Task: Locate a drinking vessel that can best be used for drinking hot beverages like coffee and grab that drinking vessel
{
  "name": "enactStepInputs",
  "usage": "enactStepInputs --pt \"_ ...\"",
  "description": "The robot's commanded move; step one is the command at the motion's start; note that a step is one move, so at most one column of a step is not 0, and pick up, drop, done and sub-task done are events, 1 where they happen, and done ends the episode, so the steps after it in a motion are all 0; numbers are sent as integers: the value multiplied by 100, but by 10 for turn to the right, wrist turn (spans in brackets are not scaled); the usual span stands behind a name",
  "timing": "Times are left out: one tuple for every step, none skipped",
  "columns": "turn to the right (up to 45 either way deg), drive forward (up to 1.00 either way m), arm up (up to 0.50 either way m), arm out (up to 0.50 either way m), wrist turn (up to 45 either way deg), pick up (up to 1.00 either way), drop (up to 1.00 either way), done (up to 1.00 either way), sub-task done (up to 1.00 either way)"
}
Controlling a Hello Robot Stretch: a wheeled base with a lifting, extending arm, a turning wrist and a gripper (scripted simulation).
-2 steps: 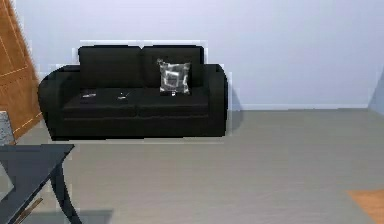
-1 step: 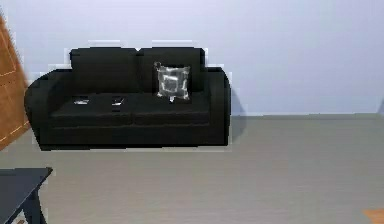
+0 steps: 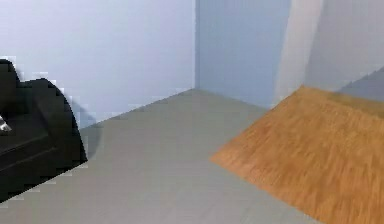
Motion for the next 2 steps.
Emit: enactStepInputs --pt "420 0 0 0 0 0 0 0 0" --pt "0 90 0 0 0 0 0 0 0"
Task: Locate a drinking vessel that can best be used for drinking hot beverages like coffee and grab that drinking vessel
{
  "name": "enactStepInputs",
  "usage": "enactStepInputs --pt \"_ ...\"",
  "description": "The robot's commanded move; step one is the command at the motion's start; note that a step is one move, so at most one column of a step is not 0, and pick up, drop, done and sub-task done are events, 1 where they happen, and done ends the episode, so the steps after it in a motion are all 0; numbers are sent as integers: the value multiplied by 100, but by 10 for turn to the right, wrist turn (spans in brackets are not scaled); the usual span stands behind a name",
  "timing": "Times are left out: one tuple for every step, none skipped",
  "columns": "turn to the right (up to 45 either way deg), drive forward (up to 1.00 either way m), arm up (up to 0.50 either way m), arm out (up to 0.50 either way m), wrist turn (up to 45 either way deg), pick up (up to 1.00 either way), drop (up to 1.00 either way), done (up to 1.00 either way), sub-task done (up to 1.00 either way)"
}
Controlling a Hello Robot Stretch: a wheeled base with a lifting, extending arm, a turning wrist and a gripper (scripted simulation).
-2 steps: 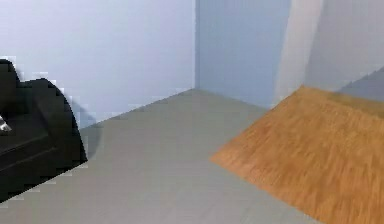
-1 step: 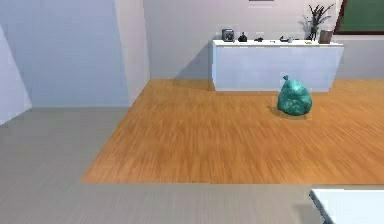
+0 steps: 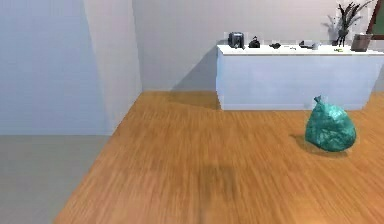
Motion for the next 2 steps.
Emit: enactStepInputs --pt "180 0 0 0 0 0 0 0 0" --pt "0 100 0 0 0 0 0 0 0"
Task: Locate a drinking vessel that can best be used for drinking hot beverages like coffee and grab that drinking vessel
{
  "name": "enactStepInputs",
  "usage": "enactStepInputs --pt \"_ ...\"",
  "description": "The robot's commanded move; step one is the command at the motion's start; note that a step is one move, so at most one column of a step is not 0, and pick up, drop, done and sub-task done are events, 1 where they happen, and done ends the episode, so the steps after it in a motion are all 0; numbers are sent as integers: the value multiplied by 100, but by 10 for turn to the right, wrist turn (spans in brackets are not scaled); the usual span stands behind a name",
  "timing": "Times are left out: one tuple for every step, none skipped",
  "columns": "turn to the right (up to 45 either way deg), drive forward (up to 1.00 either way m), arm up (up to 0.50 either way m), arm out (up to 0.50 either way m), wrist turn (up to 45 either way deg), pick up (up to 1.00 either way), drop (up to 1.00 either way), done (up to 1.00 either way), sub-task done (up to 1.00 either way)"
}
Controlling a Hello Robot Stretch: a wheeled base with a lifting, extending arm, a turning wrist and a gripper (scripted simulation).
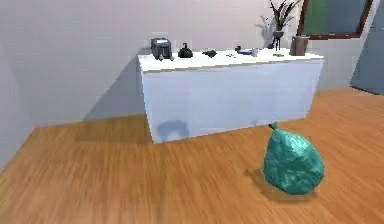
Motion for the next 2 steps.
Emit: enactStepInputs --pt "0 100 0 0 0 0 0 0 0" --pt "30 0 0 0 0 0 0 0 0"
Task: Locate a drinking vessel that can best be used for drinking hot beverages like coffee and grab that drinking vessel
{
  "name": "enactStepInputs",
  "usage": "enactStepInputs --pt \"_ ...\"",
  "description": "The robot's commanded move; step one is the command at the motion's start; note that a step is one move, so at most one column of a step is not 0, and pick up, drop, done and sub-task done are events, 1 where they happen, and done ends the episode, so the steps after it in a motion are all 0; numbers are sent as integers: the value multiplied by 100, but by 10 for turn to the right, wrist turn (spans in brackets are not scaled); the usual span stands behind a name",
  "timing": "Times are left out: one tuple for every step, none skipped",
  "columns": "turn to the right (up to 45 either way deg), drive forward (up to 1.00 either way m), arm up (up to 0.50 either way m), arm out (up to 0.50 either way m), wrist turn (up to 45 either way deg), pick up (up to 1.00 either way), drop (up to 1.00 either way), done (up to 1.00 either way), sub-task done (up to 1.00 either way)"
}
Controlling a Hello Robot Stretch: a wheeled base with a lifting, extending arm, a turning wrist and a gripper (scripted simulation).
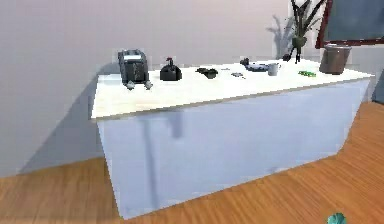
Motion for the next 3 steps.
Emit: enactStepInputs --pt "0 65 0 0 0 0 0 0 0" --pt "-450 0 0 0 0 0 0 0 0" --pt "-120 0 0 0 0 0 0 0 0"
